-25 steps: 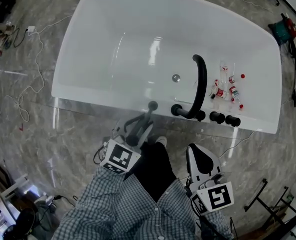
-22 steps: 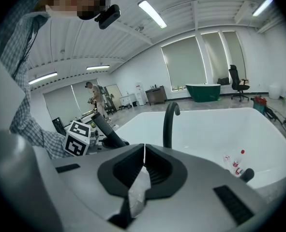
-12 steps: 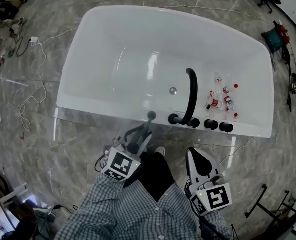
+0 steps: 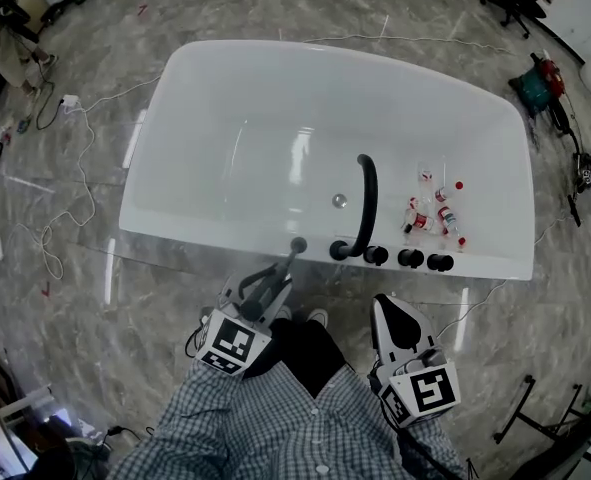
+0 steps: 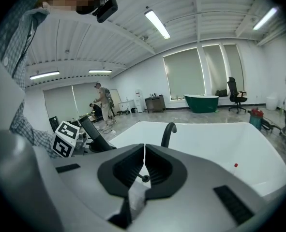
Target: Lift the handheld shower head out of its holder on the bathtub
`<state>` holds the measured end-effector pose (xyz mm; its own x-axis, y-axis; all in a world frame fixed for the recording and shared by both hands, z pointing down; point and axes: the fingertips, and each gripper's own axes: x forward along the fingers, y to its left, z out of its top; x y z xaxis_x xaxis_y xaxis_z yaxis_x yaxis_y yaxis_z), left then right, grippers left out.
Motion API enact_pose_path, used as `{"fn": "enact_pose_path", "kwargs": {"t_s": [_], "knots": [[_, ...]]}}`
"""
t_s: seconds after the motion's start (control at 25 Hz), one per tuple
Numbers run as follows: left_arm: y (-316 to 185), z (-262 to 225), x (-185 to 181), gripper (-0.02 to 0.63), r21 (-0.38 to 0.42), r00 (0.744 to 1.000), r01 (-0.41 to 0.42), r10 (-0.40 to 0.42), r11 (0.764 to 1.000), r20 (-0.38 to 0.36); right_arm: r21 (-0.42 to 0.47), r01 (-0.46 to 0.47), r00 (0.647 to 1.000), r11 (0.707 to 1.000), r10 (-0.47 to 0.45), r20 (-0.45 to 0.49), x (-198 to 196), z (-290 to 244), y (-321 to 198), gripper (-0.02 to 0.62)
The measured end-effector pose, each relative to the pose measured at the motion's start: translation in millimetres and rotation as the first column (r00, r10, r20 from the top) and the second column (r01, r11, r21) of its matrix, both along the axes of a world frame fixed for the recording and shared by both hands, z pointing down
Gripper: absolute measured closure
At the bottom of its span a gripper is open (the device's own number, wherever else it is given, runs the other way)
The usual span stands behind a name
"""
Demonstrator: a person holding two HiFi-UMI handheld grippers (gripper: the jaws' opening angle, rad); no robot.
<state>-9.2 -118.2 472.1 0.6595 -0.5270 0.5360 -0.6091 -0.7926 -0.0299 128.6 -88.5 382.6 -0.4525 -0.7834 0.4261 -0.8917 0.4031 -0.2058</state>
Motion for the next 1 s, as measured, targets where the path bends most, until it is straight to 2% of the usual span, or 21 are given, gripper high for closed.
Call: {"fn": "enact_pose_path", "kwargs": {"t_s": [0.56, 1.0], "knots": [[20, -43, -17, 0.466, 0.038, 1.000, 0.000, 0.000, 0.999, 0.012, 0.068, 0.010, 1.000, 0.998, -0.011, 0.007, -10, -29, -1, 0.577], [14, -85, -20, 0.466, 0.070, 1.000, 0.015, -0.015, 0.997, -0.009, 0.108, 0.009, 1.000, 0.994, -0.010, 0.004, -12, -51, -9, 0.577]]}}
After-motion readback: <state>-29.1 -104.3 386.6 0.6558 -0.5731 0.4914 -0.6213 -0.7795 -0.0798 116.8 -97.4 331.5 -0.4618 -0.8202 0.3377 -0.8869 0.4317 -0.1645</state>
